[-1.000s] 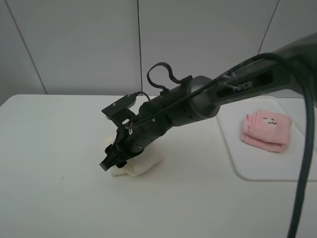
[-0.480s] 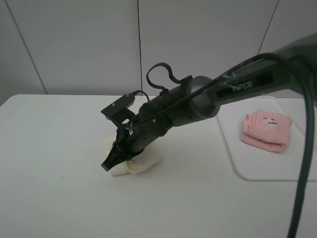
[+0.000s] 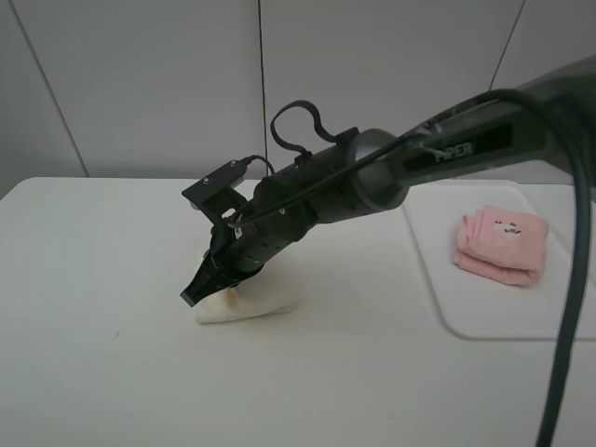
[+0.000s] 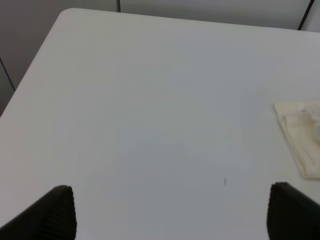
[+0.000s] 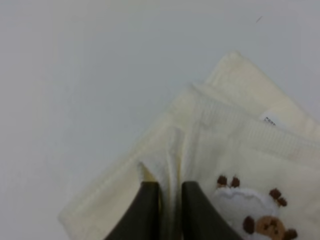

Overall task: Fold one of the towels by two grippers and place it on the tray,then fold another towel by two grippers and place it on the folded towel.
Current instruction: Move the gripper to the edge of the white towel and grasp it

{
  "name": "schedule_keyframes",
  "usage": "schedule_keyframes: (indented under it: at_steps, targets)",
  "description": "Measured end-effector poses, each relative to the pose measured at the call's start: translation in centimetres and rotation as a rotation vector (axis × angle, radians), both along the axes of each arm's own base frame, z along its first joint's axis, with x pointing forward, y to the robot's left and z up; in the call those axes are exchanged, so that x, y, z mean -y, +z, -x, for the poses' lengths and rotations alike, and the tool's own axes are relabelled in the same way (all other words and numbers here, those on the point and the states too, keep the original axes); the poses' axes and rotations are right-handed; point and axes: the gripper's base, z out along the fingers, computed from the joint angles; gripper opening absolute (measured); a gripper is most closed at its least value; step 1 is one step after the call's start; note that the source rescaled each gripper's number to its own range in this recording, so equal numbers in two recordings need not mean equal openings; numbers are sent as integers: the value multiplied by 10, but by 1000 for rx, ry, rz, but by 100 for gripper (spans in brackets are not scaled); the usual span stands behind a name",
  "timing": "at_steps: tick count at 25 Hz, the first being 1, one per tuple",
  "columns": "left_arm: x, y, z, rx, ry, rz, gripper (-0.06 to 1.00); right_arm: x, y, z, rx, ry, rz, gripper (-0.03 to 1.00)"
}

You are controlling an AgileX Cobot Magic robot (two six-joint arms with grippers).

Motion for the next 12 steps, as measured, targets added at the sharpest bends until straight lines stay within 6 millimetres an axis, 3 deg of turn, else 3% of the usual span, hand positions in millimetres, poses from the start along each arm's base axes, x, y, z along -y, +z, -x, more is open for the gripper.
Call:
schedule_keyframes:
  at_steps: [12]
  targets:
    - [0,0,0,0,0,0,93,-5,5,-4,29,2,-38,0]
